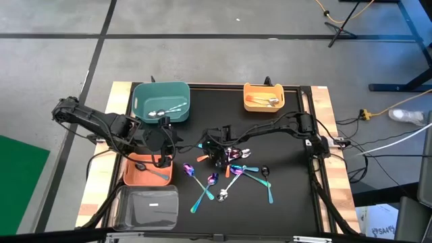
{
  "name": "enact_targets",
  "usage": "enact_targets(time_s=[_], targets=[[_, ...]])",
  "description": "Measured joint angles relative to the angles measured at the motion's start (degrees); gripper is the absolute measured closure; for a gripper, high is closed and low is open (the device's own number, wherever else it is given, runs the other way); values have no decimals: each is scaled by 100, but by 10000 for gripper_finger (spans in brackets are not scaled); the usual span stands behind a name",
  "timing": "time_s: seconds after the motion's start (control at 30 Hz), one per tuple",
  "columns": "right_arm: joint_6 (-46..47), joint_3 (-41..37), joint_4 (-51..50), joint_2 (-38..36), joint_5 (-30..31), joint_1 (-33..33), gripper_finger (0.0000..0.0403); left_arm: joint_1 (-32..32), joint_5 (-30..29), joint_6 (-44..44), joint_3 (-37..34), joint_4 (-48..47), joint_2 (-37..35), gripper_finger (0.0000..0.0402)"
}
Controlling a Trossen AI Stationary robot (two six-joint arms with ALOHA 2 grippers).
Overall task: Sort silverware by color (type)
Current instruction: Put the orange spoon into the yellow bin
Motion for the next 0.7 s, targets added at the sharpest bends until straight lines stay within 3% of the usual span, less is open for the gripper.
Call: enact_targets(time_s=[0.57, 0.7], targets=[[1, -4, 46, -98, -150, 179, 340, -2, 1, -4, 0, -4, 0, 283], [-48, -4, 48, -98, 42, 247, 340, 0, 0, -4, 0, -4, 0, 283]])
